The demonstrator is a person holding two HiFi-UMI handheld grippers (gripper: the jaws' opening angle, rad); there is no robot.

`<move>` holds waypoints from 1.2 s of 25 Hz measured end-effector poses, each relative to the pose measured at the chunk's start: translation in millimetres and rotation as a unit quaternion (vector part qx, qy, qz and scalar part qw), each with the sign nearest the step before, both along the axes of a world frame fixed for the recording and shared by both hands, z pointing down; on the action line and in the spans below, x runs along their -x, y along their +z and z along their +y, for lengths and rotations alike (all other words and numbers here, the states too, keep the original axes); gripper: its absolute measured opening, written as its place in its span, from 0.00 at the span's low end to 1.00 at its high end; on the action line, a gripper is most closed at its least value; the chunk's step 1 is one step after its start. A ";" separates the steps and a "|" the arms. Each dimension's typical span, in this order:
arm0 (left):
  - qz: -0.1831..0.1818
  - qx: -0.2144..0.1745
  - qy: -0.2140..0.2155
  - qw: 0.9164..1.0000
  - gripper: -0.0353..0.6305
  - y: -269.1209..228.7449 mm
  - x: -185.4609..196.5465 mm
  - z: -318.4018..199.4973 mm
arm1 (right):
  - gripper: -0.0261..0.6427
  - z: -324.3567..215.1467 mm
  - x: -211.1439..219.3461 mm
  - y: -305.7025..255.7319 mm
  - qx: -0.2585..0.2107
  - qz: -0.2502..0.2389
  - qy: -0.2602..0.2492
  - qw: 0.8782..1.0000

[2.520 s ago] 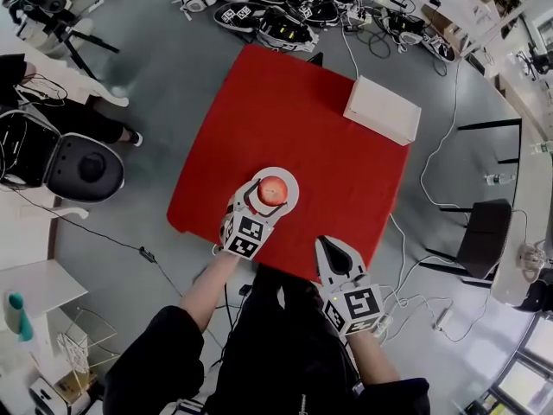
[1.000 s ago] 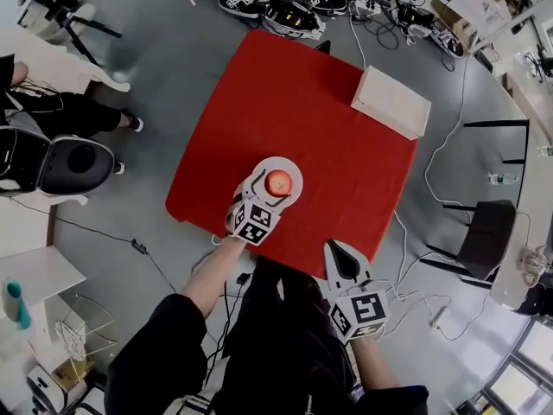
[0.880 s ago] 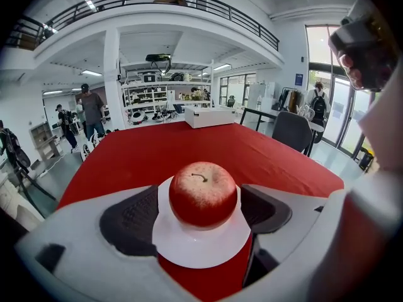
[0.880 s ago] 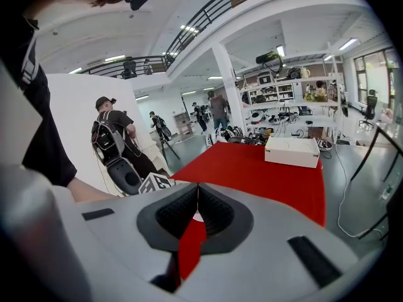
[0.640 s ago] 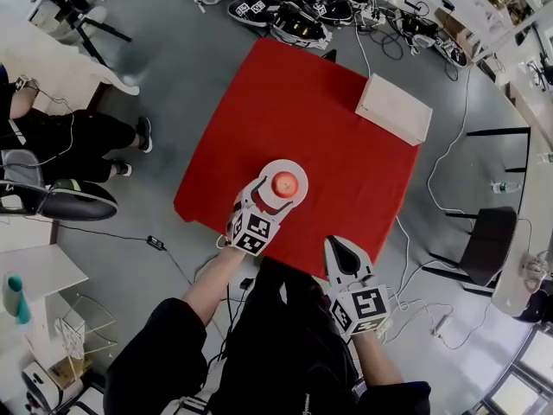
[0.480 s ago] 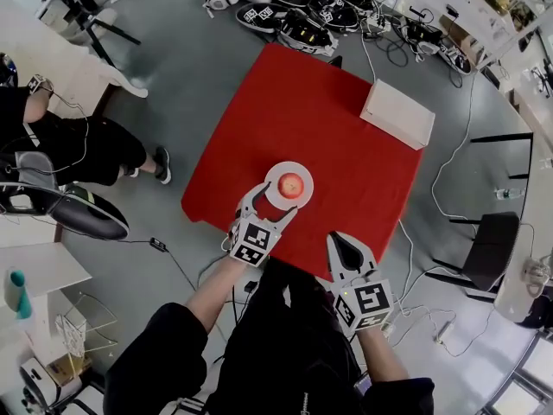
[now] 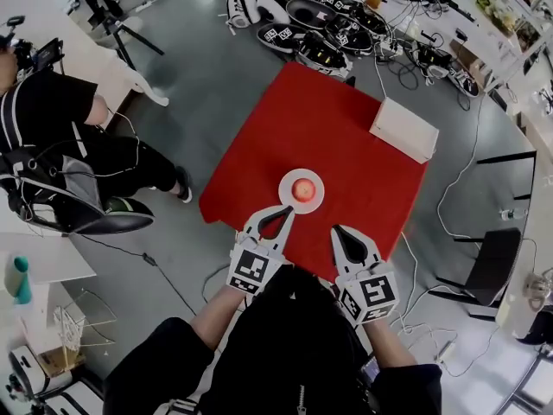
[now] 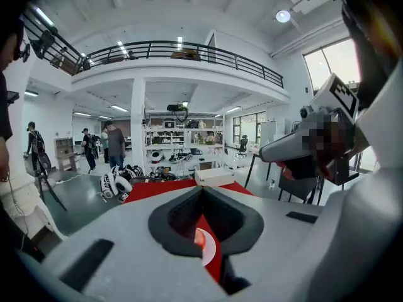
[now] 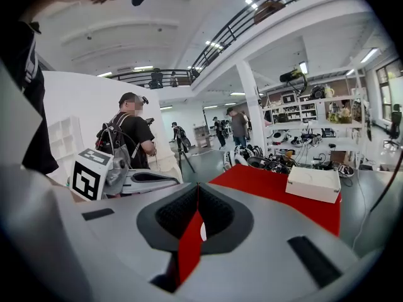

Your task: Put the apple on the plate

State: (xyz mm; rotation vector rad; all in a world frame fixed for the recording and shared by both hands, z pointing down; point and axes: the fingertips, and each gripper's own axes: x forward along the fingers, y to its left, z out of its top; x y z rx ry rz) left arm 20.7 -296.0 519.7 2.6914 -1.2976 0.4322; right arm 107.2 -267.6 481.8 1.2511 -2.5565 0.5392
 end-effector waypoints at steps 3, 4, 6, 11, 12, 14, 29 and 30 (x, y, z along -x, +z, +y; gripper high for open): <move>0.007 0.004 0.005 1.000 0.06 -23.4 3.3 3.7 | 0.06 -6.4 3.8 -12.4 -0.015 -0.004 0.007 1.000; 0.009 0.006 0.006 1.000 0.06 -30.0 3.4 5.3 | 0.06 -7.5 4.6 -14.9 -0.018 -0.003 0.007 1.000; 0.009 0.009 0.010 1.000 0.06 -37.4 0.1 13.0 | 0.06 -3.6 3.6 -15.4 -0.020 -0.002 0.006 1.000; -0.001 0.018 0.021 1.000 0.06 -36.5 -8.1 27.0 | 0.06 8.9 0.1 -12.4 -0.026 0.001 0.006 1.000; -0.001 0.019 0.023 1.000 0.06 -36.4 -8.6 27.3 | 0.06 10.0 0.4 -12.7 -0.027 0.001 0.006 1.000; -0.003 0.022 0.025 0.999 0.06 -35.2 -7.6 27.8 | 0.06 12.1 2.6 -12.8 -0.026 0.003 0.005 1.000; -0.009 0.044 0.031 0.998 0.06 -21.0 -11.5 33.5 | 0.06 15.4 -1.7 -11.8 -0.024 0.016 -0.002 1.000; -0.009 0.046 0.031 0.998 0.06 -20.7 -11.4 33.2 | 0.05 14.8 -1.1 -12.3 -0.024 0.016 -0.003 1.000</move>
